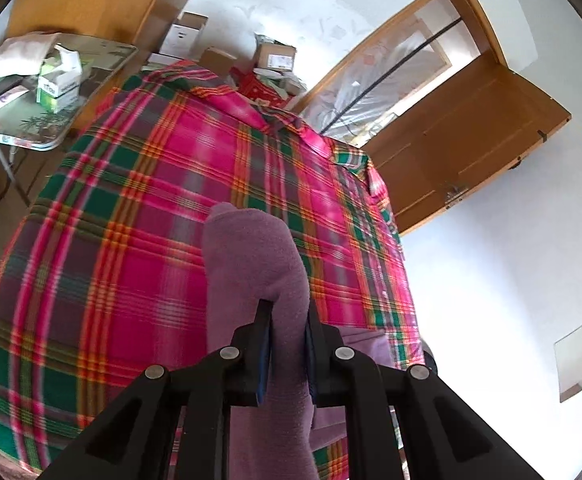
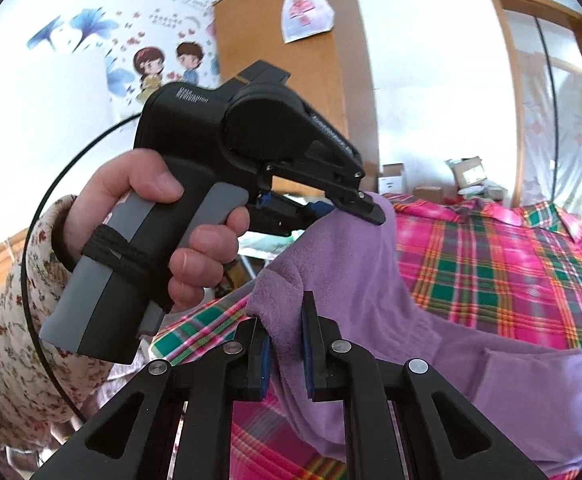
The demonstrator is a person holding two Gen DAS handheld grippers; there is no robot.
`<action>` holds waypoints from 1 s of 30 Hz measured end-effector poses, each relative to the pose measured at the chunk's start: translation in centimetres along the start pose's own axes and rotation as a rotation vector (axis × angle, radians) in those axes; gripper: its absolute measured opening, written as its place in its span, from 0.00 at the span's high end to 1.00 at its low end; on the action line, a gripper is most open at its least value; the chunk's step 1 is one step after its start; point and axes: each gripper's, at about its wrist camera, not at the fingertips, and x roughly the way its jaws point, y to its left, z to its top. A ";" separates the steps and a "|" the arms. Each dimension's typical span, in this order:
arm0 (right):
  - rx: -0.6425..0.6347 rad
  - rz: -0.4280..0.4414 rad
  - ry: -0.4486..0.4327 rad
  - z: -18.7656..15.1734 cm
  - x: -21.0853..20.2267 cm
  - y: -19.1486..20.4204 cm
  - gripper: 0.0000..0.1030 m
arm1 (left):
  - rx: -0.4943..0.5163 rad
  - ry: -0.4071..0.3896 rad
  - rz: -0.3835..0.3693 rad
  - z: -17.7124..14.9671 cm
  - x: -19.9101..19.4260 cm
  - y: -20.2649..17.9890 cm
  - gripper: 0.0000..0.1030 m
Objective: Fold clothes
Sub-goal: 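Lift the gripped purple garment edge with both tools and fold it over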
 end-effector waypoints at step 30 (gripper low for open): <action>0.272 -0.205 -0.121 -2.8 -11.5 -11.8 0.88 | 0.158 0.162 -0.109 -1.3 10.3 -13.7 0.84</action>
